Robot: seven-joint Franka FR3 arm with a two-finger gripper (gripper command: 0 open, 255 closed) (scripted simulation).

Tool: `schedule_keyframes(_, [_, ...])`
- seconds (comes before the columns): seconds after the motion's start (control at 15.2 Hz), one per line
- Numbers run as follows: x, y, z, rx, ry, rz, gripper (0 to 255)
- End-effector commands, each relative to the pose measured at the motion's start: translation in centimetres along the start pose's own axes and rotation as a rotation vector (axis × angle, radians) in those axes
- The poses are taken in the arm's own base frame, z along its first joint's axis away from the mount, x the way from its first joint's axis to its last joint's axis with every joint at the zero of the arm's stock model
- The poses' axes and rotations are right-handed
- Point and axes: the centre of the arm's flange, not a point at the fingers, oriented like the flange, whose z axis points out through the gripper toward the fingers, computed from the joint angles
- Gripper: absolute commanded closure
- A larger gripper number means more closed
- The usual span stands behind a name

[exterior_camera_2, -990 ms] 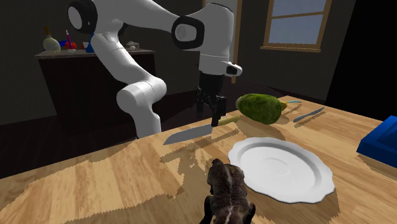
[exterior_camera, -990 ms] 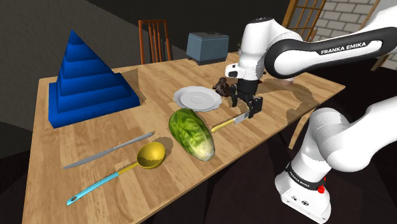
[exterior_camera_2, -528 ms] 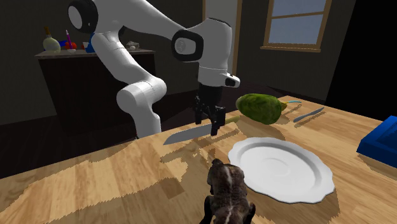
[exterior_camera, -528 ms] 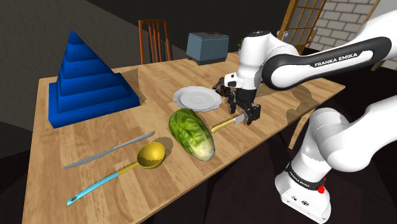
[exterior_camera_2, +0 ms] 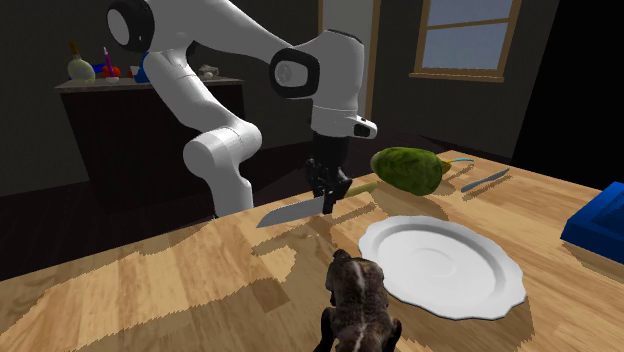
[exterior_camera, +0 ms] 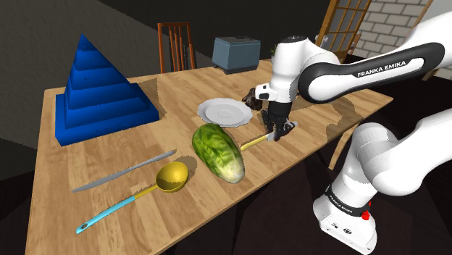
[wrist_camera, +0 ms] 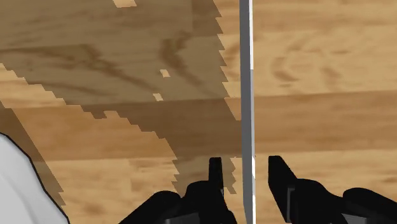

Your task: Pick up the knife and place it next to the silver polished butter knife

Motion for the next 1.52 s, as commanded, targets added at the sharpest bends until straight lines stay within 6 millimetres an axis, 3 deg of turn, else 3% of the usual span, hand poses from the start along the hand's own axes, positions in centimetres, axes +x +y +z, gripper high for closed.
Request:
schedule_keyframes(0.0, [0.0, 0.0, 0.0, 0.000, 0.000, 0.000, 255])
schedule_keyframes(0.46, [0.0, 0.0, 0.0, 0.000, 0.000, 0.000, 255])
schedule_keyframes(1.45, [-0.8, -0.2, -7.9, 0.000, 0.000, 0.000, 255])
